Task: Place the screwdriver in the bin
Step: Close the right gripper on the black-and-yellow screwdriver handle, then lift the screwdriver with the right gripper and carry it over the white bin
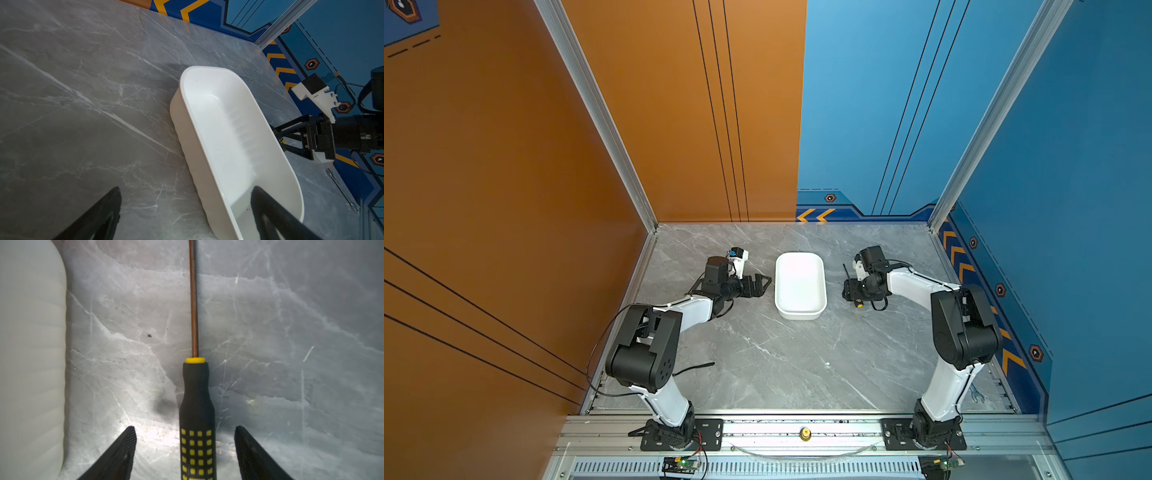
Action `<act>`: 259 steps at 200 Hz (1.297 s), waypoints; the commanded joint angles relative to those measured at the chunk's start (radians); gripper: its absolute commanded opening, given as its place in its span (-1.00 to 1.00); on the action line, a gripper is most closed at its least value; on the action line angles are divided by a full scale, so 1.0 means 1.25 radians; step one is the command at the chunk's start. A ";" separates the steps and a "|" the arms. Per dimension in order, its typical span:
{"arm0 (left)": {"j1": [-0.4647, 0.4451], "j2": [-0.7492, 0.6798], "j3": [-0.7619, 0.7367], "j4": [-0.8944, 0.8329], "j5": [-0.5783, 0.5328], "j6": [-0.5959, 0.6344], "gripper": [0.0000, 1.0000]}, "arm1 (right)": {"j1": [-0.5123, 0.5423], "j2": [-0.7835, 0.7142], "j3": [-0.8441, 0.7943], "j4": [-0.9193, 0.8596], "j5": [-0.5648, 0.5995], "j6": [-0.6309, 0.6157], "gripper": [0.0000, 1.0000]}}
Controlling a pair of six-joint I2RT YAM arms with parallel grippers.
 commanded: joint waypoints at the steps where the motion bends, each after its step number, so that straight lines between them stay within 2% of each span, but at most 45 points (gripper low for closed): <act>1: -0.012 0.024 0.018 -0.011 0.031 -0.007 0.96 | 0.006 0.020 0.024 -0.034 0.041 0.011 0.35; 33: -0.022 0.031 0.018 -0.010 0.041 -0.009 0.96 | 0.009 0.031 0.025 -0.038 0.054 0.016 0.20; 85: -0.025 0.045 0.020 -0.011 0.054 -0.021 0.96 | 0.009 0.045 0.039 -0.062 0.060 0.014 -0.27; 105: -0.026 0.047 0.020 -0.010 0.048 -0.022 0.96 | 0.009 0.047 0.045 -0.071 0.056 0.014 -0.57; 128: -0.027 0.041 0.021 -0.012 0.046 -0.019 0.96 | 0.006 0.040 0.055 -0.080 0.040 0.025 -1.00; 170: -0.024 0.001 0.027 -0.055 0.048 -0.005 0.96 | 0.009 -0.031 0.072 -0.103 0.030 0.074 -1.00; 199: -0.016 -0.056 0.038 -0.127 0.012 0.025 0.96 | 0.026 -0.113 0.104 -0.153 0.030 0.128 -1.00; 239: 0.000 -0.121 0.058 -0.215 -0.030 0.064 0.96 | 0.091 -0.208 0.160 -0.176 0.012 0.258 -1.00; 259: 0.009 -0.131 0.055 -0.216 -0.034 0.063 0.96 | 0.144 -0.217 0.198 -0.176 0.064 0.334 -1.00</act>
